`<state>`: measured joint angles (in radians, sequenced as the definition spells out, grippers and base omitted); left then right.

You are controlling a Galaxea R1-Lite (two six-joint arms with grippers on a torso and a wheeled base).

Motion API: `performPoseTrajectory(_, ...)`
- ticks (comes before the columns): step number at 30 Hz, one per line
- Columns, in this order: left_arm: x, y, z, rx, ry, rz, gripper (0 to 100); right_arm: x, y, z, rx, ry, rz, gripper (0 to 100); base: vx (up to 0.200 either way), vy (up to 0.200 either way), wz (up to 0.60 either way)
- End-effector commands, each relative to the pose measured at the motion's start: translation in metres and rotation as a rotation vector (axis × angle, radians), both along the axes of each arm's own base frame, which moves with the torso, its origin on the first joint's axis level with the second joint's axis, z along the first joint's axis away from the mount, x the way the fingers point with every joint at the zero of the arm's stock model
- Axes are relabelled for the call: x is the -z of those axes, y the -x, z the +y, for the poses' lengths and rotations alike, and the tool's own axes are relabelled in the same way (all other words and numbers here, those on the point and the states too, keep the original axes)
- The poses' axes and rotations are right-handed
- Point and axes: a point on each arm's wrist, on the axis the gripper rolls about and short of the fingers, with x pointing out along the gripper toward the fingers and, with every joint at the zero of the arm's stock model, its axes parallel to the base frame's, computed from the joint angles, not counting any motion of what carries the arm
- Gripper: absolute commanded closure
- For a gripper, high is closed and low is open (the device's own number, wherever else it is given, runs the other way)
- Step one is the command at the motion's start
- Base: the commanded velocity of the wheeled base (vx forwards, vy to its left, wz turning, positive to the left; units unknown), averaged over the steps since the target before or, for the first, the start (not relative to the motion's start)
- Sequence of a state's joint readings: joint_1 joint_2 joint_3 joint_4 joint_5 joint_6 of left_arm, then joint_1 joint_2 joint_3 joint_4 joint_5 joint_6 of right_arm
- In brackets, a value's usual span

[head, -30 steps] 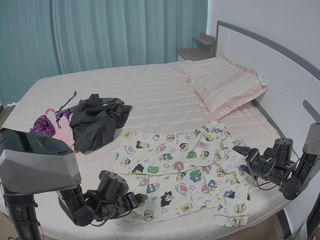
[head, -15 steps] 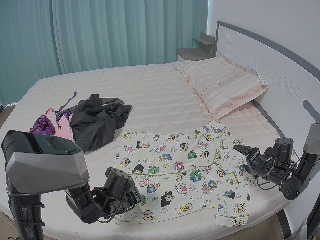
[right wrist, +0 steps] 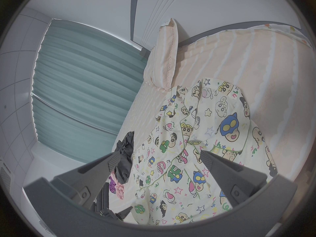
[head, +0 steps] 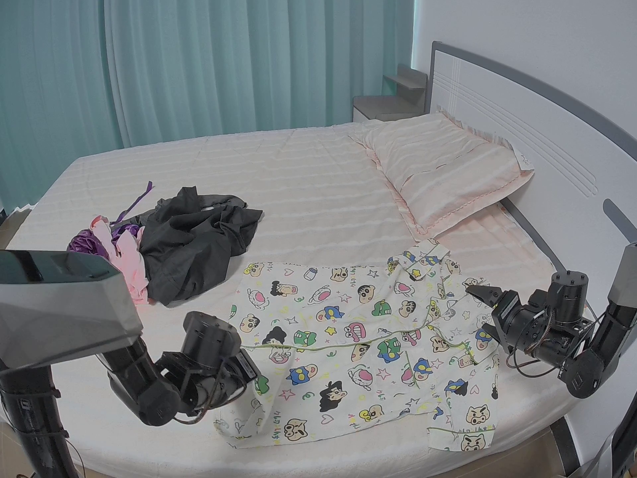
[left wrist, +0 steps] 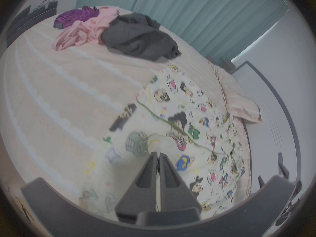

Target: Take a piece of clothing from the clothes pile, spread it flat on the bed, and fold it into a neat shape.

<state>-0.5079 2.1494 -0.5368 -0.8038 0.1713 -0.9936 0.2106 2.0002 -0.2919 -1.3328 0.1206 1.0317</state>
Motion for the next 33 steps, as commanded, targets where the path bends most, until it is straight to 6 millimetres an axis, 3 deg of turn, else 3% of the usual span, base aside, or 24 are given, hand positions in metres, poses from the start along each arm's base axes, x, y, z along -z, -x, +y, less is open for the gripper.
performPoseTrajectory(1,-0.018,-0.009,0.018,-0.05,0.015,-0.058,100,-0.004,0.002,0.001,-0.006,-0.004,-0.013,0,0.0,0.0,0.0)
performPoseTrajectory(17,0.015,-0.04,0.035,-0.072,-0.057,-0.042,100,-0.004,0.002,0.001,-0.005,-0.002,-0.012,0,0.0,0.0,0.0)
performPoseTrajectory(33,0.021,-0.052,0.048,-0.121,-0.049,-0.06,100,-0.002,0.001,0.0,-0.002,0.0,-0.005,0,0.0,0.0,0.0)
